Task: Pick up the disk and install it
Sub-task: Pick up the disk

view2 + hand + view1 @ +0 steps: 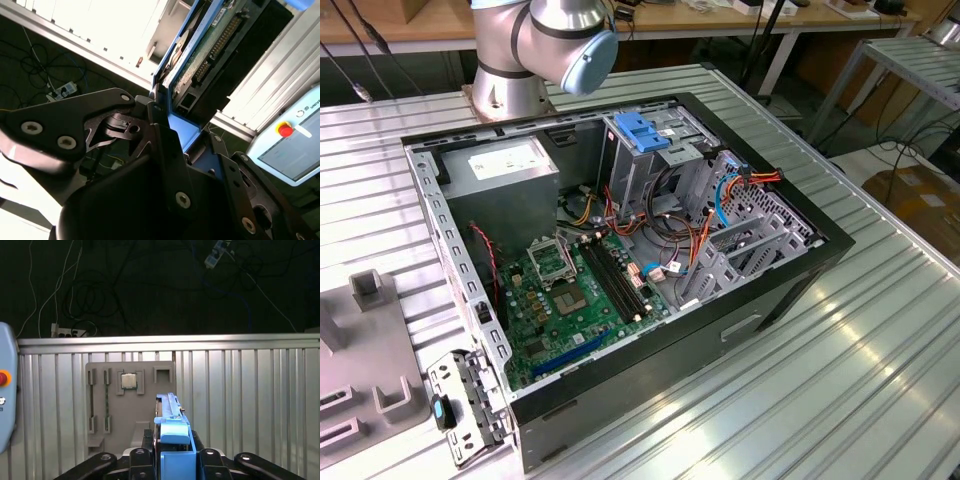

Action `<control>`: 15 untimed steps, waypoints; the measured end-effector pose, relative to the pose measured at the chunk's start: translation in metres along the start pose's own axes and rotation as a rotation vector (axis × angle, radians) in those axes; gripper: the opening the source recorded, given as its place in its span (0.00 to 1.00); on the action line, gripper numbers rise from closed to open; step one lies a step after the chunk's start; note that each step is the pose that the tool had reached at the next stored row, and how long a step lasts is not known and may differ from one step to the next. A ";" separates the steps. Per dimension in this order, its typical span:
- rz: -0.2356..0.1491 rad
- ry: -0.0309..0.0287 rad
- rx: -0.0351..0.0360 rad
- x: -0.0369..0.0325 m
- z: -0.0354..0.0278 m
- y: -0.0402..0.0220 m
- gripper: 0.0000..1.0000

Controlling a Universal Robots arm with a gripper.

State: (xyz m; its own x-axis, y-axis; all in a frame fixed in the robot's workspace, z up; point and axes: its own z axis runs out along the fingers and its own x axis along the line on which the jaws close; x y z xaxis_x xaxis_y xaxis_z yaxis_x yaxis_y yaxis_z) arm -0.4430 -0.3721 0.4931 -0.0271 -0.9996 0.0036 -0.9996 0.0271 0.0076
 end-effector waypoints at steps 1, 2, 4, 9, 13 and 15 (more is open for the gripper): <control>0.000 0.0000 0.0001 0.0000 0.0000 -0.0002 0.37; 0.000 -0.0001 0.0001 0.0000 0.0001 -0.0004 0.37; 0.000 -0.0001 0.0001 0.0001 0.0001 -0.0010 0.37; 0.000 -0.0001 0.0000 0.0001 0.0000 -0.0030 0.37; 0.000 0.0000 0.0001 0.0000 0.0000 -0.0053 0.37; 0.000 0.0000 0.0000 0.0000 0.0000 -0.0060 0.37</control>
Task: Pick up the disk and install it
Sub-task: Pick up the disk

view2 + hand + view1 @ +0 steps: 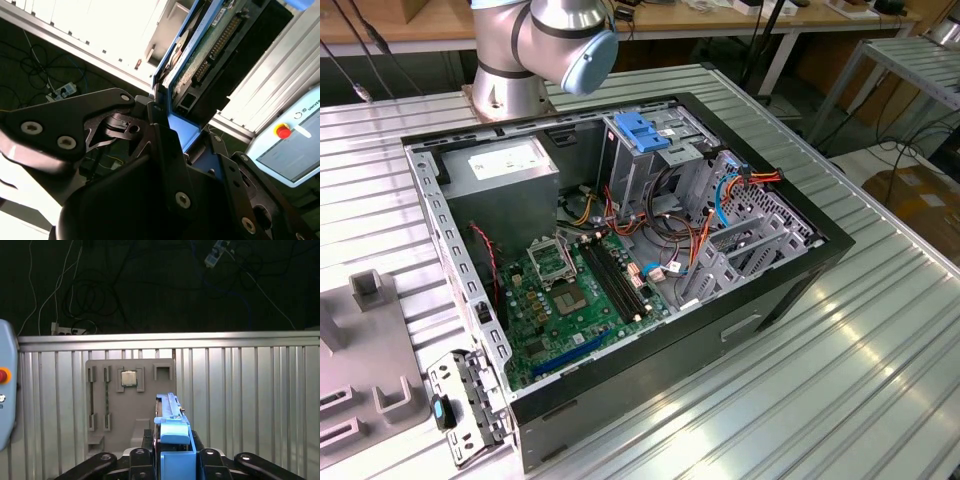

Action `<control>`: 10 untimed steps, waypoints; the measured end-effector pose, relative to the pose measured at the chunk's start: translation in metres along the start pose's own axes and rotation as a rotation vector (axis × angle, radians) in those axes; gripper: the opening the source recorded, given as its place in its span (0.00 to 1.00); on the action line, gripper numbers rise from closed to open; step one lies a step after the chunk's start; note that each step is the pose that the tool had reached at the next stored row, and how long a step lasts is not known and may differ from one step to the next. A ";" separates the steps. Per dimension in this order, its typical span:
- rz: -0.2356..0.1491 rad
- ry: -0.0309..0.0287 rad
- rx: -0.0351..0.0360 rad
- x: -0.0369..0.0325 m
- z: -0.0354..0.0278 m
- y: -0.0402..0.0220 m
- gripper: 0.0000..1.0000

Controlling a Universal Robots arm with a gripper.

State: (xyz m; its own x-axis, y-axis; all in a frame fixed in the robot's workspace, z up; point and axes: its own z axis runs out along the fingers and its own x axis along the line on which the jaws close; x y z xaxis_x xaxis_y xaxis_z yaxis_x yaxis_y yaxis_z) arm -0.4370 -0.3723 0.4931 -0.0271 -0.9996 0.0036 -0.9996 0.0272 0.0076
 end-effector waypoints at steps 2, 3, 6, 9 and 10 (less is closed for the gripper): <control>0.000 0.0000 0.0000 0.0000 0.0000 -0.0007 0.37; 0.000 0.0000 0.0000 0.0000 0.0000 -0.0013 0.37; 0.000 0.0000 0.0000 0.0000 0.0000 -0.0037 0.37; 0.000 0.0000 0.0000 -0.0004 -0.0001 -0.0158 0.37; 0.000 0.0000 0.0000 -0.0005 -0.0001 -0.0194 0.37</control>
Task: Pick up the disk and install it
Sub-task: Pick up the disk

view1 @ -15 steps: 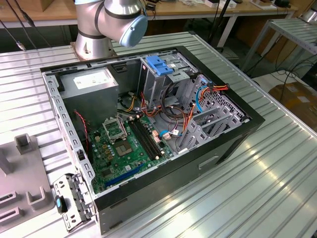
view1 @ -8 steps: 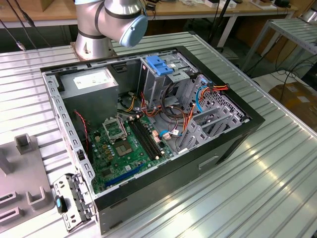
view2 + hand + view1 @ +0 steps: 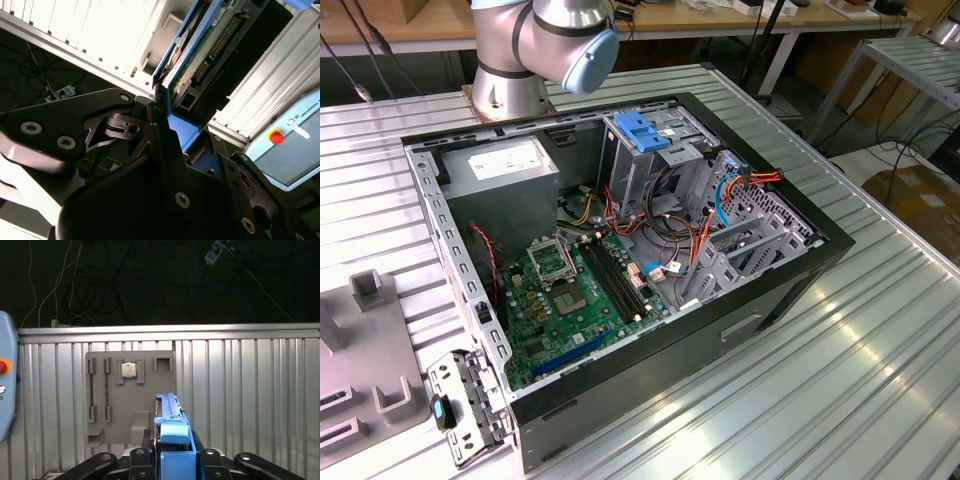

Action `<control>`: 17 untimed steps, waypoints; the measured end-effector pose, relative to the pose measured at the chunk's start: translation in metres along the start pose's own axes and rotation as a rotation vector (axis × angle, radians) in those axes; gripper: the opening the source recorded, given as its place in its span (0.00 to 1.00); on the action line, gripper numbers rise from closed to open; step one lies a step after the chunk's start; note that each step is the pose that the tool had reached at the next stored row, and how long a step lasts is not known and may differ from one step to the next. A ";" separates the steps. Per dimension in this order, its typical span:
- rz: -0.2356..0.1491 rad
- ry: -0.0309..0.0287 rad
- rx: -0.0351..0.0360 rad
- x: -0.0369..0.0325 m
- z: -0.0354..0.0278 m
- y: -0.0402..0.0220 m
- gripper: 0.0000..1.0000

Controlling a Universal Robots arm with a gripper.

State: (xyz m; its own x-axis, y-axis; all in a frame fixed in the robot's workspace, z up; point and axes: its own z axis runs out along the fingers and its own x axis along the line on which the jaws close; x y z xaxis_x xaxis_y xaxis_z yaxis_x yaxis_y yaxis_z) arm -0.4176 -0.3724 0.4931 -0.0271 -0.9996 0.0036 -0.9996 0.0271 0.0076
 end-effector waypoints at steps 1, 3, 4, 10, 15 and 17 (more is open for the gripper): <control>0.000 0.0000 0.0000 -0.0001 0.0000 -0.0032 0.37; 0.000 0.0000 0.0000 -0.0002 0.0000 -0.0098 0.37; 0.000 0.0000 -0.0001 -0.0003 -0.0001 -0.0104 0.37; 0.000 0.0001 -0.0001 -0.0004 -0.0002 -0.0163 0.37; 0.000 0.0000 0.0000 -0.0005 -0.0002 -0.0195 0.37; 0.000 0.0000 0.0000 -0.0005 -0.0002 -0.0210 0.37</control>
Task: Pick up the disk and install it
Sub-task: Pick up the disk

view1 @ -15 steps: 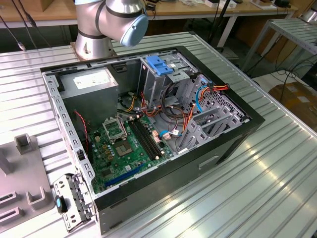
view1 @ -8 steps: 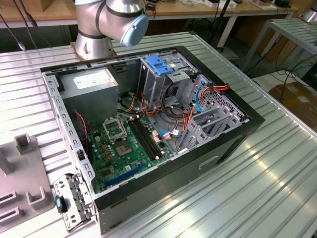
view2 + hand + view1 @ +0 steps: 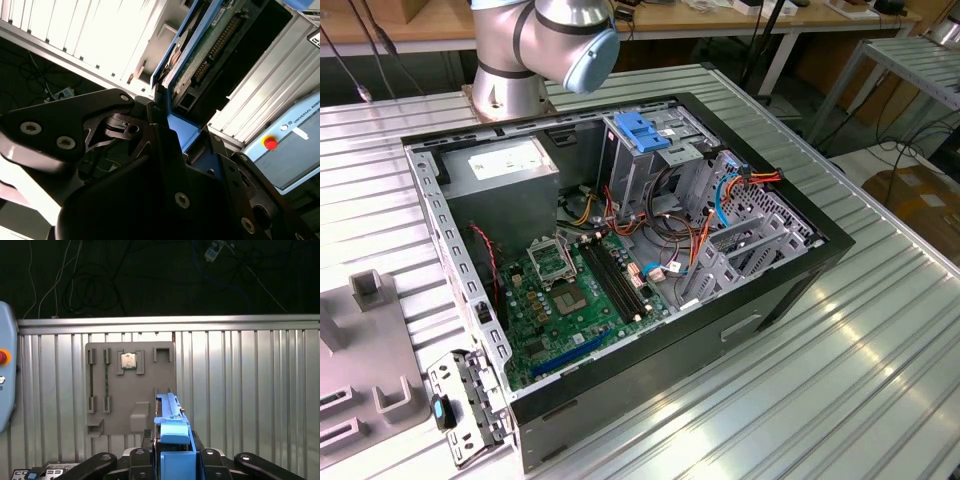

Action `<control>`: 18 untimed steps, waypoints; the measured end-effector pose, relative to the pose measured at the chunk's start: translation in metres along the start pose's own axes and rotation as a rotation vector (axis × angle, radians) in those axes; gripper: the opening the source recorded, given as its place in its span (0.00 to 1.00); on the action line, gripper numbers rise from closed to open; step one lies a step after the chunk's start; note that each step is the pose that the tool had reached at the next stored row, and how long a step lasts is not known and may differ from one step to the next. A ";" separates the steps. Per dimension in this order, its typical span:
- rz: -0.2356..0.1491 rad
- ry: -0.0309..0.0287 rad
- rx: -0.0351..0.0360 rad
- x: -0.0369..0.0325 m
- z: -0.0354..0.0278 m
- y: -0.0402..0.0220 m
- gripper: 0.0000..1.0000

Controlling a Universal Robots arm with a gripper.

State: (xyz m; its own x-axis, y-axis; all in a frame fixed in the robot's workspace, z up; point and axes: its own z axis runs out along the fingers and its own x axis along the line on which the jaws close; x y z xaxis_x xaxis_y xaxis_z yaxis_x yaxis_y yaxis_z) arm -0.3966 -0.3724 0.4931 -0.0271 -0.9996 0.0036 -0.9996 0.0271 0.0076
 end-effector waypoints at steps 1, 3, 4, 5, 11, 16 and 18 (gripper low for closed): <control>0.000 0.0000 0.0000 0.0000 0.0000 -0.0011 0.37; 0.000 0.0000 0.0000 -0.0001 0.0000 -0.0032 0.37; 0.000 0.0000 0.0000 -0.0001 0.0000 -0.0040 0.37; 0.001 0.0000 -0.0001 -0.0001 -0.0001 -0.0053 0.37; 0.001 0.0000 -0.0001 -0.0001 -0.0001 -0.0094 0.37; 0.002 0.0000 0.0000 -0.0002 -0.0001 -0.0134 0.37; 0.002 -0.0001 0.0000 -0.0002 -0.0001 -0.0151 0.37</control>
State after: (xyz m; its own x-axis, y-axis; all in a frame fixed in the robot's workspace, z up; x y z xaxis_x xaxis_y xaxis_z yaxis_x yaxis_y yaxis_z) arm -0.3815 -0.3726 0.4931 -0.0291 -0.9996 0.0036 -0.9995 0.0291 0.0076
